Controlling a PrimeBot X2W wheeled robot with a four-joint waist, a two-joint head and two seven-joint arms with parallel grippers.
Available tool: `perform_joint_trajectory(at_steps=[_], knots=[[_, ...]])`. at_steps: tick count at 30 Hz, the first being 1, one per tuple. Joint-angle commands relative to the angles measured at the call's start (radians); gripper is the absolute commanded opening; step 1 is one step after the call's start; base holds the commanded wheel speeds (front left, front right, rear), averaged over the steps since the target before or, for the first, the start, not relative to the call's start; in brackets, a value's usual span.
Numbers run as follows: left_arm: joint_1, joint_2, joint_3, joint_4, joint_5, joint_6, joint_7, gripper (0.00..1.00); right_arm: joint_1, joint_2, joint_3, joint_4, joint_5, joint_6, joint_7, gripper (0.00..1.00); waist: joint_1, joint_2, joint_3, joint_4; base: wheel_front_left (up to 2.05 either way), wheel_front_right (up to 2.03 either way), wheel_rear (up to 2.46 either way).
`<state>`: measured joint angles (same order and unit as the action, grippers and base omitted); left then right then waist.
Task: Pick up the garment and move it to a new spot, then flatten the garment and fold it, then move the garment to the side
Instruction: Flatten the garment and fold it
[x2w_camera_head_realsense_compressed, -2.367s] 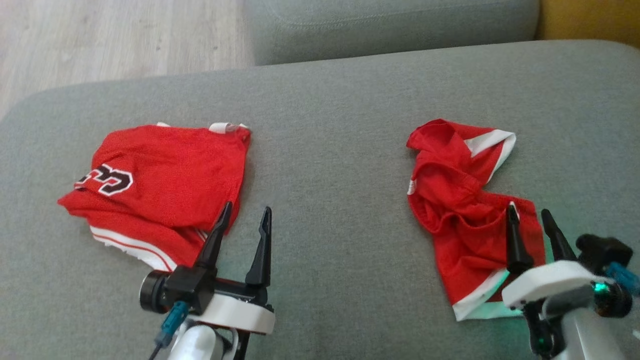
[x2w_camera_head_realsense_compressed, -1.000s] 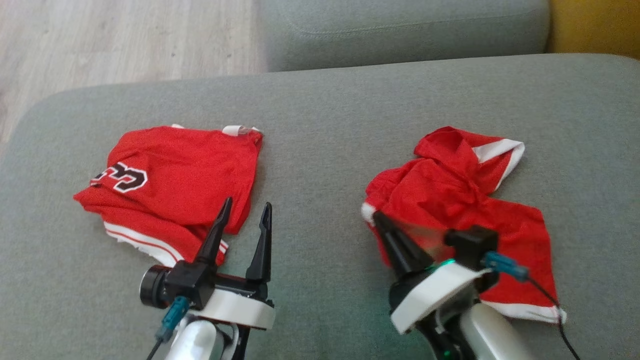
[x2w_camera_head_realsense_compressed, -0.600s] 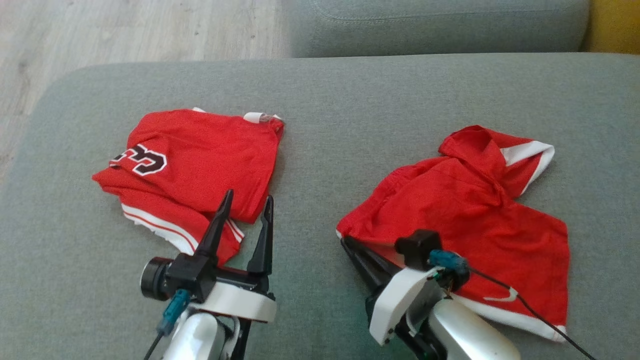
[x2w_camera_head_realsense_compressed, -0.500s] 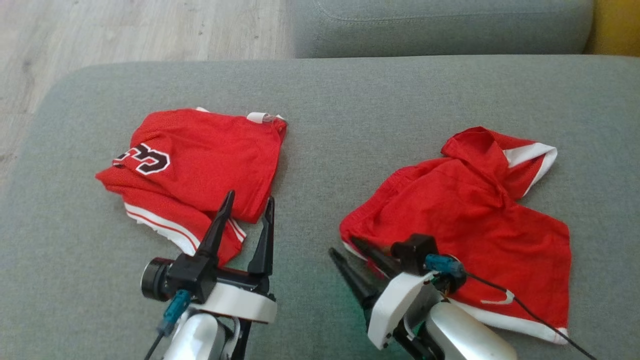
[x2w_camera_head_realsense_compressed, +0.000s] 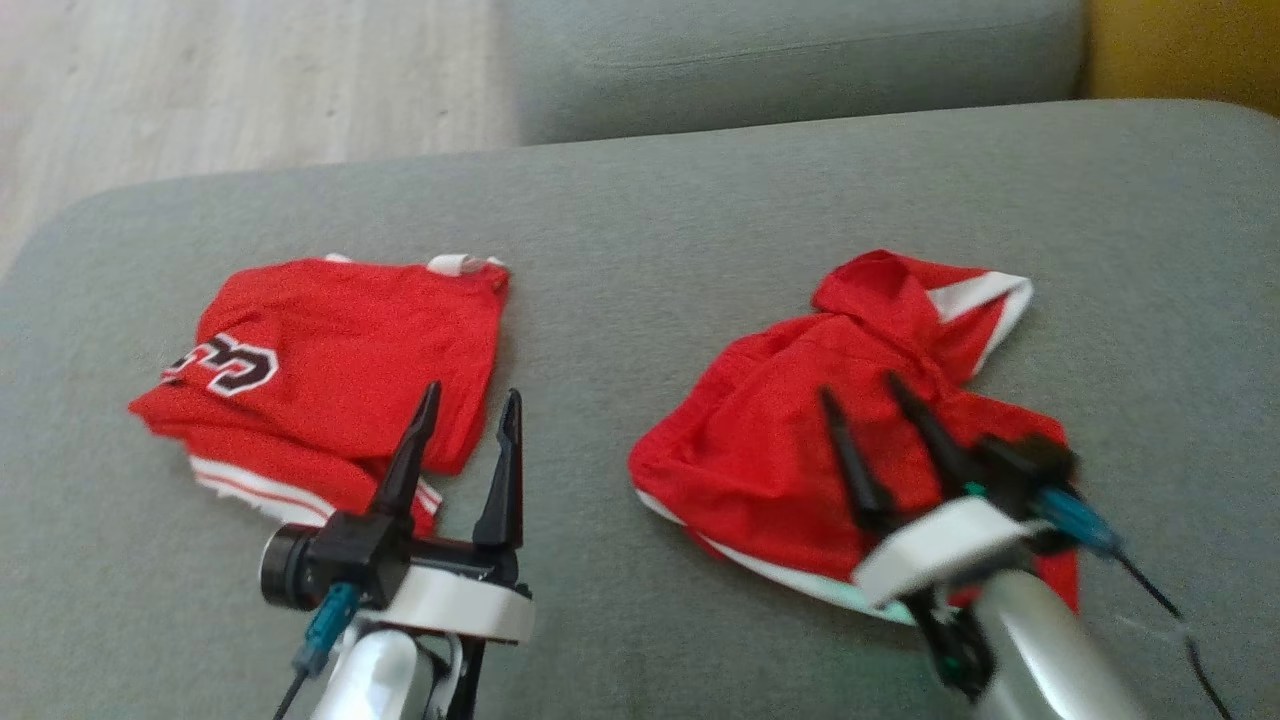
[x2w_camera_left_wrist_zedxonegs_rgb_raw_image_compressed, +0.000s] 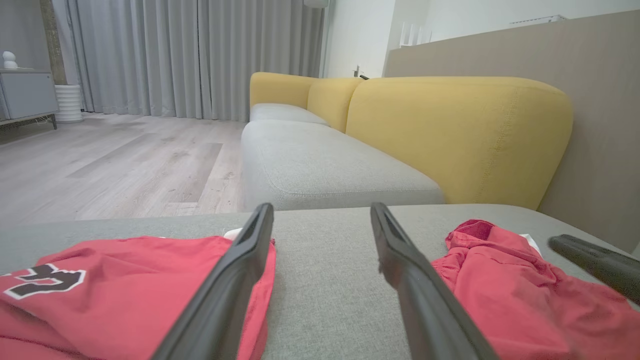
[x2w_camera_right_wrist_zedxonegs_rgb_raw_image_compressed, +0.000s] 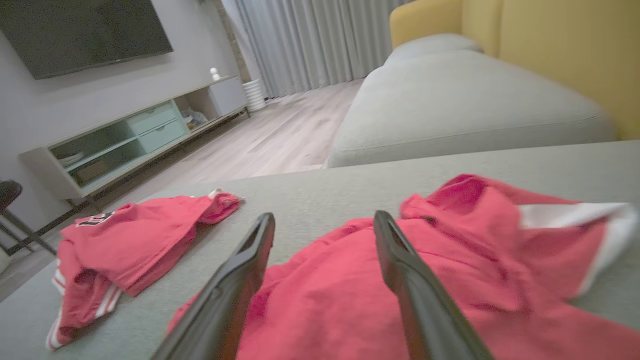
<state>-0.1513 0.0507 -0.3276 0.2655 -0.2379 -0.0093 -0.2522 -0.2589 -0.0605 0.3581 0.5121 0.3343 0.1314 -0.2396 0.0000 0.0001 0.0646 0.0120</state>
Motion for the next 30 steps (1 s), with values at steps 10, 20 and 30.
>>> perform_joint_trajectory(at_steps=[10, 20, 30], knots=[[0.010, -0.001, 0.040, -0.044, 0.000, -0.003, -0.010, 1.00, 0.281, 0.010, -0.321, -0.262, -0.173, -0.001, -0.011, 1.00, 0.0000, -0.0001, -0.025, -0.104, 0.00, 0.00, 0.00], [0.003, -0.001, 0.035, -0.042, 0.002, -0.007, -0.010, 1.00, 0.363, 0.010, -0.379, -0.292, -0.178, -0.001, 0.075, 1.00, 0.0000, -0.0001, -0.016, -0.110, 0.00, 0.00, 0.00], [0.000, -0.001, 0.021, -0.037, 0.000, -0.010, -0.010, 1.00, 0.405, 0.010, -0.387, -0.232, -0.165, -0.001, 0.263, 1.00, 0.0000, -0.0001, -0.006, -0.088, 0.00, 0.00, 0.00]])
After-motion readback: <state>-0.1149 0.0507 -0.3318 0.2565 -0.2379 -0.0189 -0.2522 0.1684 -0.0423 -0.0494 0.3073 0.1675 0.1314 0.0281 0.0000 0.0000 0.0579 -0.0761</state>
